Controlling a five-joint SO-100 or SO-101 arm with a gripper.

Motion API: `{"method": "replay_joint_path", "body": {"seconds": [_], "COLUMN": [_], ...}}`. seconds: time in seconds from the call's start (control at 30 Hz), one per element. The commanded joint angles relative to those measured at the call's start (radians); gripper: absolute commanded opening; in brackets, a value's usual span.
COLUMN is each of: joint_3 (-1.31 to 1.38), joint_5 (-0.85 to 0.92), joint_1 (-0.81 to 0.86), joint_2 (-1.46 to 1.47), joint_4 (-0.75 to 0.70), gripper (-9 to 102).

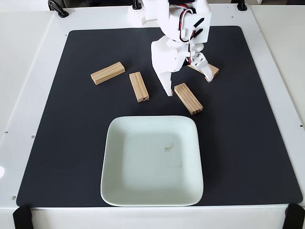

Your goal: Pick up the wooden block and place them on the plate.

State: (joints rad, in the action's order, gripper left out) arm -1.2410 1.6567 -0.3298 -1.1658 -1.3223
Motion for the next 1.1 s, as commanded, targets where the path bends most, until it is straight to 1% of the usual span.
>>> {"method": "replay_joint_path", "body": {"seconds": [0.0, 0.13, 0.37, 1.07], "joint_3": [0.014, 0.014, 0.017, 0.028], "joint_5": [-0.003, 0.000, 0.006, -0.006], "joint_1": [-0.009, -0.009, -0.009, -0.071], "joint_2": [-0.003, 0.012, 0.054, 0.058], "joint_4": [0.011, 0.012, 0.086, 0.087], "gripper": [43, 43, 43, 43]}}
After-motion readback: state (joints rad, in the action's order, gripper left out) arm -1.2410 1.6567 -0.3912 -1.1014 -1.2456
